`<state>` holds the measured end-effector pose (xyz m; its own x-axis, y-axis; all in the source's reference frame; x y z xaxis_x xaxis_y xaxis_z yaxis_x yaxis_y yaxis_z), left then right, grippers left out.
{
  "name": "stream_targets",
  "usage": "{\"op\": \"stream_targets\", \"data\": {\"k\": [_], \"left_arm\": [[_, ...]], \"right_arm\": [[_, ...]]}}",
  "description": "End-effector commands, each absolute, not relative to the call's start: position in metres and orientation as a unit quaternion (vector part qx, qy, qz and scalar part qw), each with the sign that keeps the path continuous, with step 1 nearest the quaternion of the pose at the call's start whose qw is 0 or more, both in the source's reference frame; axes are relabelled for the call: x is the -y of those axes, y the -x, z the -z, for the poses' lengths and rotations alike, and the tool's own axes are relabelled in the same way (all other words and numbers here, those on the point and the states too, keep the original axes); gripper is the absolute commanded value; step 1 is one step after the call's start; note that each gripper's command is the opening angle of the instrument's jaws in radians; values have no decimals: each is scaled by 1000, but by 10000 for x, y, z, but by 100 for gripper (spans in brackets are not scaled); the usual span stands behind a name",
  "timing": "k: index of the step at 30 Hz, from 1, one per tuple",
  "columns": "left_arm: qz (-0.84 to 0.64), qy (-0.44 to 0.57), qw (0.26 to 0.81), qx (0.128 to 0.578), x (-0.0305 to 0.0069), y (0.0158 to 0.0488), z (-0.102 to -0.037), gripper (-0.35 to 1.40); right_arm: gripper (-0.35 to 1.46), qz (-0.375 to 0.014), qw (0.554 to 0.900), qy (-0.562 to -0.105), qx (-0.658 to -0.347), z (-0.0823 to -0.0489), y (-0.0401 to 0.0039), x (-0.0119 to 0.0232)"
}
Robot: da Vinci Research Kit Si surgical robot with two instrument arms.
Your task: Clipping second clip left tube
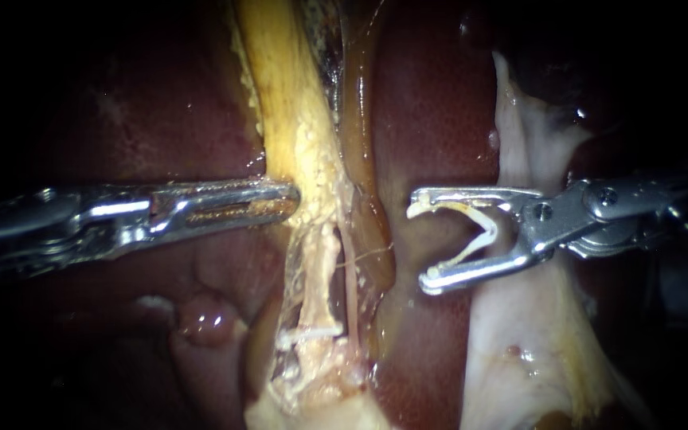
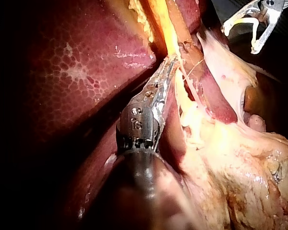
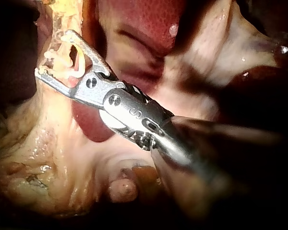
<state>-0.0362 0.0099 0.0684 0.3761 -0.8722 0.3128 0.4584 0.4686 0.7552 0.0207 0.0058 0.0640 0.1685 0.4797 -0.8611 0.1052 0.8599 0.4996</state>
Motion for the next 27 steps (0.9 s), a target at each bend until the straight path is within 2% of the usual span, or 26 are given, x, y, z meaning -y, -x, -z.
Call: {"op": "stream_targets", "data": {"k": [1,6,17,27], "left_arm": [[427,-289,779,358,-99,360,-683,-35],[431,-286,779,356,-107,346,-661,-35],[440,-269,776,362,-123,321,-606,-35],[438,-262,777,368,-123,317,-580,-35]], "right_arm": [[60,-129,729,-230,-631,-641,-207,-56],[59,-135,725,-249,-628,-657,-216,-40],[59,-142,732,-295,-597,-723,-274,13],[58,-148,745,-307,-573,-772,-296,29]]}}
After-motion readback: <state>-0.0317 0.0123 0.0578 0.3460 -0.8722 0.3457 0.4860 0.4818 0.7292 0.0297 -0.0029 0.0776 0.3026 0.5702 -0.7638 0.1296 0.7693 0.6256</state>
